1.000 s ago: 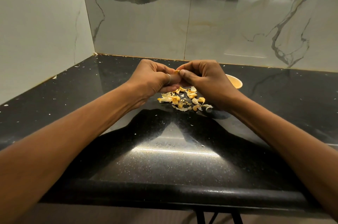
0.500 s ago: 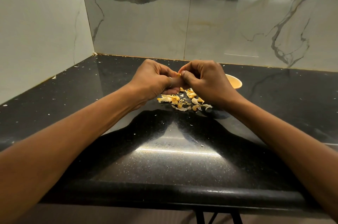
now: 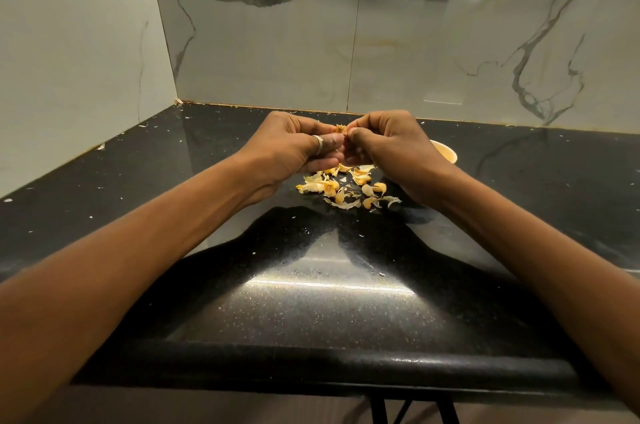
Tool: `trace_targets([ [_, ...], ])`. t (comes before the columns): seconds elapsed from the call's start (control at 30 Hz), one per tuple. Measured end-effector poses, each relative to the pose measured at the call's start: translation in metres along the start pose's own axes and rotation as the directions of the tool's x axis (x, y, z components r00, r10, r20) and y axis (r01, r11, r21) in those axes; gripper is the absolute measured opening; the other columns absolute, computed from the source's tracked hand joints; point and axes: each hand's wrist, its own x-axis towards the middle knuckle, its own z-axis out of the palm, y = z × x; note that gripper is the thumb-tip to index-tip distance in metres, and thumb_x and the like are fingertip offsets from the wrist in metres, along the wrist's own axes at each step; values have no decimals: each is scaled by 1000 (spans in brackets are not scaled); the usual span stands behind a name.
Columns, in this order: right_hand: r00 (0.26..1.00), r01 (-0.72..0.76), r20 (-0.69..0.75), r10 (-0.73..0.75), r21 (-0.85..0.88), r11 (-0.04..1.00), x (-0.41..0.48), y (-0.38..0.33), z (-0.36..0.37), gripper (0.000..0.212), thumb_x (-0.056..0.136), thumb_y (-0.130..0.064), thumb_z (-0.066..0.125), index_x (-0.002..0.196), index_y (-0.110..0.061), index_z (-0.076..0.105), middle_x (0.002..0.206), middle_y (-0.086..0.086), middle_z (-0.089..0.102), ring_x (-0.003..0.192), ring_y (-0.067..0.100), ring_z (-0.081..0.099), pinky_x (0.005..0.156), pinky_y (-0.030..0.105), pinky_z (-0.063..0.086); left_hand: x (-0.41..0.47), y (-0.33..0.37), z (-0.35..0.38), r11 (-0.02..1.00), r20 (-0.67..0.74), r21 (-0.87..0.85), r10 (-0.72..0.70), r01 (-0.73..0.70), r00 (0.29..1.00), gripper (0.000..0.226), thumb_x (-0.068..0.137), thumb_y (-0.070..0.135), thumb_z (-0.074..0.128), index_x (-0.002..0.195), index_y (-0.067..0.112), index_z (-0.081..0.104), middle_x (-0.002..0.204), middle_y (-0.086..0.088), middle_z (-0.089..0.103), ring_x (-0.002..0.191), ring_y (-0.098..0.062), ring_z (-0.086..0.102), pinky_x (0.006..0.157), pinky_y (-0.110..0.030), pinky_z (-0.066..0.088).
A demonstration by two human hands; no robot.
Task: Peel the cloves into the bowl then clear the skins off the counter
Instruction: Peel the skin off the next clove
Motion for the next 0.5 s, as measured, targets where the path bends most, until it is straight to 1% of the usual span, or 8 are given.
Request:
trace_targets([
  [0.07, 1000, 4, 11, -4, -22, 1000, -1, 1, 0, 17, 102, -7, 53, 93, -7, 67, 86, 11, 71, 75, 16, 71, 73, 26, 60, 3, 1, -2, 998, -12, -55, -18, 17, 1000, 13, 89, 2, 68, 101, 1, 71, 82, -11, 75, 73, -15, 73, 68, -25, 62],
  [0.13, 1000, 8, 0, -8, -52, 999, 0, 3, 1, 17, 101, -7, 53, 93, -7, 68, 86, 12, 72, 78, 19, 72, 74, 27, 60, 5, 0, -2, 998, -15, -61, -21, 20, 1000, 11, 90, 4, 66, 100, 3, 71, 82, -10, 75, 73, -14, 72, 70, -27, 63],
  [0.27, 998, 21, -60, -28, -113, 993, 2, 4, 0, 18, 100, -7, 54, 88, -8, 69, 85, 14, 73, 79, 26, 73, 73, 31, 61, 5, -1, -3, 1000, -26, -10, 7, -7, 1000, 11, 96, 5, 62, 101, 3, 70, 81, -7, 72, 71, -11, 69, 70, -26, 62],
  [0.4, 996, 47, -67, -58, -162, 986, 2, 5, -1, 19, 98, -6, 56, 85, -6, 70, 81, 13, 73, 73, 24, 73, 69, 31, 62, 7, -1, -7, 1000, -33, 16, 18, -18, 999, 12, 97, 7, 61, 101, 4, 71, 83, -6, 70, 73, -10, 68, 69, -25, 60],
  [0.5, 993, 73, -73, -88, -192, 979, 2, 5, -1, 19, 97, -6, 56, 86, -3, 71, 79, 13, 73, 70, 23, 73, 67, 31, 62, 6, -3, -5, 998, -29, 61, 35, -33, 999, 14, 98, 8, 60, 106, 4, 71, 82, -4, 69, 72, -7, 67, 70, -25, 60],
])
